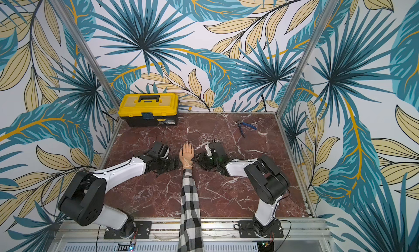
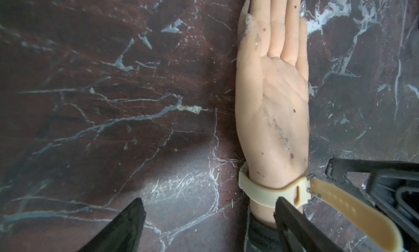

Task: Take off the watch
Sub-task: Untie the watch from the hand.

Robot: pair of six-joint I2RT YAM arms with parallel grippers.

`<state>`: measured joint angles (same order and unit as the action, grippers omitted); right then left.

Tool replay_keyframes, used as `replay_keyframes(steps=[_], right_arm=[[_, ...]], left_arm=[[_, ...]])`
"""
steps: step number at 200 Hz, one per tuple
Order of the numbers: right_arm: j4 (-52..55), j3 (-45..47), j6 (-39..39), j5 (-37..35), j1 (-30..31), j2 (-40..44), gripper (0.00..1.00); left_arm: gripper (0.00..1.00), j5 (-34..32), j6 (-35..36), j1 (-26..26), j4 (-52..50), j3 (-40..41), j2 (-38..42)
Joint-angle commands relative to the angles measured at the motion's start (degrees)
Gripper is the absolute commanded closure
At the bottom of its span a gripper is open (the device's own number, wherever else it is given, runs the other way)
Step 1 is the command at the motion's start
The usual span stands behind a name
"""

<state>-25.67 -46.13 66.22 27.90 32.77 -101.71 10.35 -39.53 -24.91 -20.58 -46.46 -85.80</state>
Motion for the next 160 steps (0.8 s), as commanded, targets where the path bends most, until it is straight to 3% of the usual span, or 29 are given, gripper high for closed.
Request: replay_keyframes(steps=[1,160], right_arm=[[-1.2,1.0,0.7,-0.4,0.4,-0.9,0.61],[-12.4,1.5,9.1,1.4,4.0,-3.7,0.63]], left_arm=[[0.06,0.6,-0.6,0.3,1.9,1.2,1.8],[0.04,-0.1,-1.0,0.2,2.4,2.2,1.8]])
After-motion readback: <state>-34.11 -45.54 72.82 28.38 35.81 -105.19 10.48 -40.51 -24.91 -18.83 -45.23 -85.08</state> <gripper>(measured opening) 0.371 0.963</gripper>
